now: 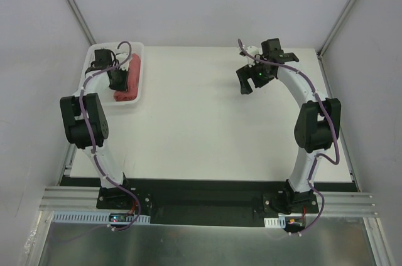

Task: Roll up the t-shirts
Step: Reset both arms

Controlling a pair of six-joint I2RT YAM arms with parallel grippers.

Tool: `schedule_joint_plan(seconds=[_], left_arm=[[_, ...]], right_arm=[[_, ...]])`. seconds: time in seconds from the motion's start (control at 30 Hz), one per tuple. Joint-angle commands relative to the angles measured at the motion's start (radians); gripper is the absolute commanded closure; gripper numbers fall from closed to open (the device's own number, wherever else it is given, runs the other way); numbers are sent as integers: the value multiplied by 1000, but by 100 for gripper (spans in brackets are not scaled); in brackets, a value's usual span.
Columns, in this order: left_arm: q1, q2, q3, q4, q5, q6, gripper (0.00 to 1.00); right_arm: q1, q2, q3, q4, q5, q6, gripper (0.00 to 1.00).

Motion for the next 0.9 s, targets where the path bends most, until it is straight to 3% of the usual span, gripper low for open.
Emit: schedule_joint_plan(seconds=[0.0,0.27,0.37,0.4,0.43,0.6,0.63,0.73,0.87], left_arm=[[-15,-28,17,-9,34,3,100],[-4,-186,110,-15,121,-68,100],[-9,-189,158,-15,208,-112,81],[-23,-188,164,-15,216,-127,69],[-35,-183,166,-15,216,-126,50],[-118,-158,184,-14,234,-134,18],[-153,-148,193,-14,233,-137,1],[-229,-119,232,-9,230,-141,1],[-294,-102,256,0,222,-143,1]], right_arm=[[7,-15,-6,-7,-4,-14,4],[8,-15,29,-1,-25,-4,4],[17,-17,48,13,-19,15,4],[22,-17,48,22,-18,20,4],[27,-18,50,30,-13,51,4],[67,-61,36,99,117,143,4],[74,-67,33,104,139,146,4],[106,-106,14,128,225,151,4],[143,-130,10,118,220,126,4]])
